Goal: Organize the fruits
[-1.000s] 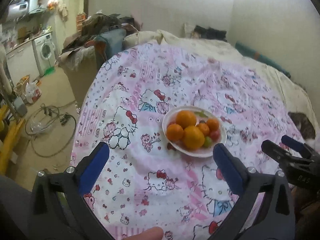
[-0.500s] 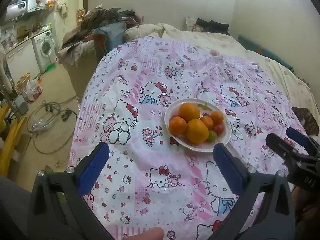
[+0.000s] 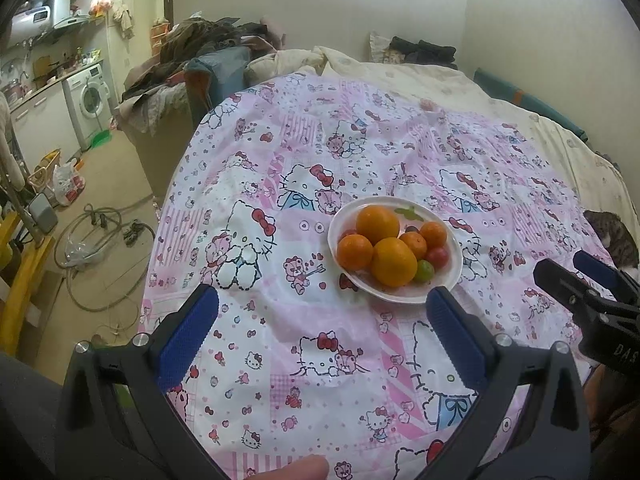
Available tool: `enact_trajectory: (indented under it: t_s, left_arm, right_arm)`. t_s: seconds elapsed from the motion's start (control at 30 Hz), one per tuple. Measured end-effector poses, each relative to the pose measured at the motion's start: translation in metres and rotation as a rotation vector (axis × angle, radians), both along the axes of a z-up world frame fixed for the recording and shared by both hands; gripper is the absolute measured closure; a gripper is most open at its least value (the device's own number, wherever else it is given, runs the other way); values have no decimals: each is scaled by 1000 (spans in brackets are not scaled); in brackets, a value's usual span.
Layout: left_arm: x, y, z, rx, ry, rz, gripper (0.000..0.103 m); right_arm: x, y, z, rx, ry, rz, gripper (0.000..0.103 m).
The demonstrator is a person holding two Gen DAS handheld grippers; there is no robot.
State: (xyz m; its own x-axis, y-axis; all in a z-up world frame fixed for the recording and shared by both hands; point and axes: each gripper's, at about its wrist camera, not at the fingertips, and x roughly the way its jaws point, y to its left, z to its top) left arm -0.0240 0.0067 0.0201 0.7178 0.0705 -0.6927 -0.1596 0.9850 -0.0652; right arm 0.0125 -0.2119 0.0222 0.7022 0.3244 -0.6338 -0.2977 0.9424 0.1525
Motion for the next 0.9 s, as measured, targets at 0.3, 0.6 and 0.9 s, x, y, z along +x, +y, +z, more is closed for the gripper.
enact_trajectory:
  t_s: [0.3,0.6,0.9]
  left_arm:
    - [0,1,0,-1,1,0,1]
    - [0,1,0,-4,2,-1,1]
    - [-2,0,-1,-18,0,-4,0]
  right_arm:
    - [0,-1,-1,5,5,-3,0]
    - [0,-1,-1,4,6,-3,0]
    - [-3,0,-1,23,9,9,0]
